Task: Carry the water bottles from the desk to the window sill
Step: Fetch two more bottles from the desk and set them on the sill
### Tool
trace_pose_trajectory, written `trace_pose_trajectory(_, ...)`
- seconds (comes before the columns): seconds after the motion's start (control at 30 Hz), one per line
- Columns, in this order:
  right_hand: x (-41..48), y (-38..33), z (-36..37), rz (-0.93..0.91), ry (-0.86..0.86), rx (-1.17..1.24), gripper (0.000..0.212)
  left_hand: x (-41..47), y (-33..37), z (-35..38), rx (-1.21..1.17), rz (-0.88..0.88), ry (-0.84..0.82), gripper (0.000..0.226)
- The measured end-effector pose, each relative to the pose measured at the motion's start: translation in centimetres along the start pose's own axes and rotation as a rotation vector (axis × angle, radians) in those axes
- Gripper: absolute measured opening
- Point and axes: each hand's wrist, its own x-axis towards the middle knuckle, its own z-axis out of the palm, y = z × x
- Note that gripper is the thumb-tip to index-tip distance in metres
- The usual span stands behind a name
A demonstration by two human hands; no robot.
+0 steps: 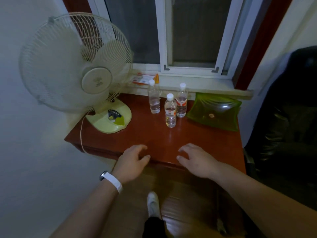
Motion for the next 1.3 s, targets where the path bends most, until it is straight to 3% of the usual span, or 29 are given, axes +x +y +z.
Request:
trace_pose_trajectory(0.5,15.1,-1.2,-5.2,0.237,0.114,-0.062,0.041,21.7,-3.7,-1.6,-0.084,0.088,-0.203,0.044)
trace_pose_trajectory(0.9,20.2,1.8,-7.8,0.427,0.227,0.159,0.035,29.9,-1.8,0.8,-0.288,0.097,-0.377,0.051)
trace_pose_trajectory(1.2,25.4,4.8,-10.6,0.447,0.260,0.119,0.076,31.8,2.0,2.9,-0.487,0.144,-0.407,0.057)
trace_pose_trajectory(1.3,27.2,6.2,-11.2,0.396,0.289,0.247,0.091,32.7,2.0,4.0,-0.486,0.186,-0.374,0.055)
